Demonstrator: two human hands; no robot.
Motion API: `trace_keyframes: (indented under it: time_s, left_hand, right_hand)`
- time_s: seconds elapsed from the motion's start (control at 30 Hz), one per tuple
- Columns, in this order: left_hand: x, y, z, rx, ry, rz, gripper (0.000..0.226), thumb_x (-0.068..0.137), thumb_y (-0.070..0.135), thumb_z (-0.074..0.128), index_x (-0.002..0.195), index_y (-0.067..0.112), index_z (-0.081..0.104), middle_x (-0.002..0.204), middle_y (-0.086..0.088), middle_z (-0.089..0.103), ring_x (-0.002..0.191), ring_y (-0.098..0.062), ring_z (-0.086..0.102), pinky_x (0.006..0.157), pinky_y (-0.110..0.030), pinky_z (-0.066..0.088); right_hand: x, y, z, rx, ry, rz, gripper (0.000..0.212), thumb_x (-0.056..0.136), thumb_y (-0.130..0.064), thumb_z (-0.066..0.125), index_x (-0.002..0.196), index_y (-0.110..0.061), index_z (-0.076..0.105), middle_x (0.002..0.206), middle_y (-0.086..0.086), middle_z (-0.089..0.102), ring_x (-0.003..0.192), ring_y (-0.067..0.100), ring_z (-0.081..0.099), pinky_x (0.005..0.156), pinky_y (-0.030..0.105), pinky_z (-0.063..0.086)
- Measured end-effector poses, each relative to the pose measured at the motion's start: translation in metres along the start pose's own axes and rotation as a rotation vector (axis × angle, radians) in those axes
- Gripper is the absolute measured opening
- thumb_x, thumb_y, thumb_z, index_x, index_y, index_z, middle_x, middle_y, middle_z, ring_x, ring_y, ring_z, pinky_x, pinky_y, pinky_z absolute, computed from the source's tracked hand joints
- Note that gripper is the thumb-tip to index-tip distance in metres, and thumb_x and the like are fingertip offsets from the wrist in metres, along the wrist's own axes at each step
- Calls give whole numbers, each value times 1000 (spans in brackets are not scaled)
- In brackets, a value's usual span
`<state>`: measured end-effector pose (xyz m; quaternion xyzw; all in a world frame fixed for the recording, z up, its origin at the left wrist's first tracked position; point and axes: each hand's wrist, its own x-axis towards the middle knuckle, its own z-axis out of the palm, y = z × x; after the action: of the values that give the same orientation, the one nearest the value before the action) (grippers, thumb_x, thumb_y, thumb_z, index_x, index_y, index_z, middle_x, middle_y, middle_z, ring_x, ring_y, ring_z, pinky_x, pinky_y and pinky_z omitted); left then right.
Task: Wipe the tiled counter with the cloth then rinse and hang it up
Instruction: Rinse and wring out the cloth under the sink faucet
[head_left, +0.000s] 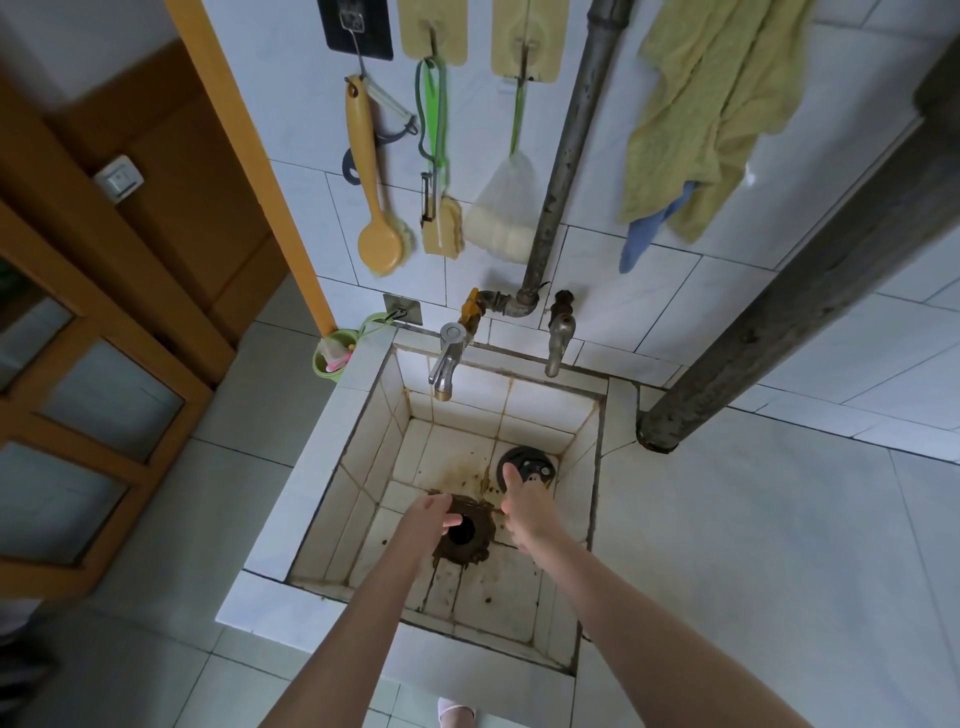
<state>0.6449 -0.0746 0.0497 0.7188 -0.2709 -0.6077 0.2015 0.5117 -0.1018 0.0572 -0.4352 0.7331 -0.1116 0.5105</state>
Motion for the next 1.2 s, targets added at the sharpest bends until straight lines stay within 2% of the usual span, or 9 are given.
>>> trace_keyframes:
  time_s: [0.07, 0.13, 0.23, 0.3, 0.43, 0.53, 0.77, 0.9, 1.2]
  left_hand:
    - [0, 1, 0, -38, -8, -18, 39, 100, 30, 36, 131, 10, 46, 120, -8, 63, 107, -19, 54, 88, -32, 34]
    - [2, 3, 1, -88, -20, -44, 38, 99, 33, 38, 129, 13, 48, 116, -5, 63, 104, -18, 56, 87, -35, 39]
    - [3, 6, 7, -202, -48, -78, 36, 98, 33, 43, 125, 10, 50, 115, -5, 59, 111, -26, 56, 89, -41, 46]
    - [3, 6, 12, -316, -59, -75, 39, 95, 29, 51, 125, 4, 52, 117, -10, 60, 109, -29, 59, 86, -41, 53]
    - [6, 6, 13, -397, 13, -9, 31, 92, 30, 56, 112, 7, 54, 93, -10, 62, 82, -20, 61, 76, -39, 58]
    - [6, 7, 11, -276, 111, 25, 31, 92, 38, 53, 99, 7, 53, 79, -10, 55, 67, -19, 52, 54, -26, 48]
    - [8, 7, 11, -164, 142, 109, 22, 96, 19, 48, 82, 7, 60, 75, -11, 58, 60, -18, 53, 49, -23, 41]
    - [5, 8, 14, -87, 171, 30, 53, 94, 51, 42, 58, 11, 47, 54, -2, 44, 44, -15, 35, 45, -22, 27]
    - [3, 15, 16, -116, 200, 50, 51, 97, 44, 37, 58, 13, 42, 54, -2, 41, 46, -16, 35, 46, -24, 27]
  right_hand:
    - [-3, -3, 1, 52, 17, 3, 50, 98, -51, 27, 70, -16, 50, 63, -3, 40, 52, 8, 36, 52, 21, 31]
    - [-7, -9, 3, 158, -87, 34, 54, 96, -57, 24, 63, -17, 40, 60, -2, 38, 49, 10, 34, 49, 20, 30]
    - [-11, -17, 8, 368, -222, 86, 43, 100, -41, 34, 77, -10, 53, 73, 4, 51, 62, 15, 50, 62, 24, 42]
    - [-14, -18, 12, 477, -283, 190, 31, 98, -33, 42, 99, -5, 57, 103, 11, 60, 91, 19, 59, 77, 25, 43]
    - [-20, -20, 18, 476, -379, 188, 44, 96, -40, 40, 125, -9, 52, 138, 12, 47, 119, 21, 48, 92, 23, 35]
    - [-22, -14, 16, 475, -404, 205, 61, 97, -55, 27, 145, -18, 29, 155, 2, 23, 141, 20, 20, 113, 33, 15]
    - [-11, 0, -4, 220, -250, 326, 38, 101, -13, 38, 137, -2, 40, 140, 11, 46, 130, 23, 43, 107, 30, 31]
    - [-8, 5, -9, 197, -301, 352, 39, 99, -12, 42, 137, -4, 42, 137, 8, 53, 126, 17, 50, 101, 25, 36]
    - [-20, -14, -17, 274, -357, 328, 40, 101, -8, 33, 140, -1, 37, 143, 13, 45, 133, 23, 42, 109, 33, 32]
